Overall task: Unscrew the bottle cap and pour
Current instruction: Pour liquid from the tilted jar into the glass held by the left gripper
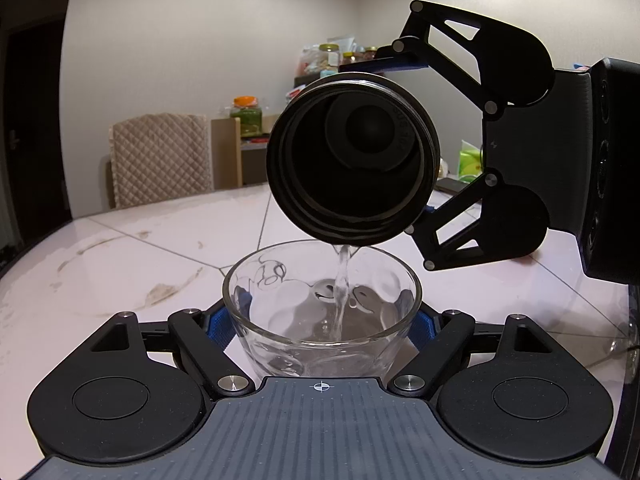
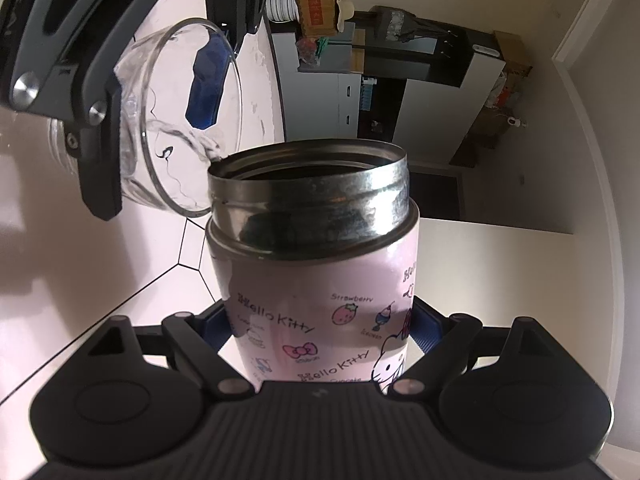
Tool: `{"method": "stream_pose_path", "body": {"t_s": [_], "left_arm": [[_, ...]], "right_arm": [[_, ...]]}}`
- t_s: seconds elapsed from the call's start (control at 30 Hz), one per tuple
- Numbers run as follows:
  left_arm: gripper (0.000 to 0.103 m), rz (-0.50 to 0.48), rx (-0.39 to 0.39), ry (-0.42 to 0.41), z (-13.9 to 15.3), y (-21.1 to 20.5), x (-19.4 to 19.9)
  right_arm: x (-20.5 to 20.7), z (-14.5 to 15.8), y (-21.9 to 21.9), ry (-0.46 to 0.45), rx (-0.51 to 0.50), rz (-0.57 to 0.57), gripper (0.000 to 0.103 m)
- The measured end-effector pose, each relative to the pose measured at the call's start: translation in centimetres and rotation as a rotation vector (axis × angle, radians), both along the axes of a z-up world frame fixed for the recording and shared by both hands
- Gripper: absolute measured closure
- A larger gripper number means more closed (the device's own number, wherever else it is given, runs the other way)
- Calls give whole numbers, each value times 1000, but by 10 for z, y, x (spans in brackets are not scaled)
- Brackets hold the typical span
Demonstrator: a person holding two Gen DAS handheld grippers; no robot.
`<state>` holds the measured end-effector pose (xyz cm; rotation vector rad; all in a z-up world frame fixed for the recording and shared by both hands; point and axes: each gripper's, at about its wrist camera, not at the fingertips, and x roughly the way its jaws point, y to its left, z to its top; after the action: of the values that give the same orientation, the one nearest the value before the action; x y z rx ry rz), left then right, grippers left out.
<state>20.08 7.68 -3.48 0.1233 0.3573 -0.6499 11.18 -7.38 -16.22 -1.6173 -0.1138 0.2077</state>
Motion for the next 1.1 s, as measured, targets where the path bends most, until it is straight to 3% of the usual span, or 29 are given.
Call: {"method": "stream_pose_path", "body": {"t_s": [1.1], "left_arm": [[17,2,-3,2,1,-3,-3]], "right_arm": [[37,20,38,-34,-71,-12,14]]}}
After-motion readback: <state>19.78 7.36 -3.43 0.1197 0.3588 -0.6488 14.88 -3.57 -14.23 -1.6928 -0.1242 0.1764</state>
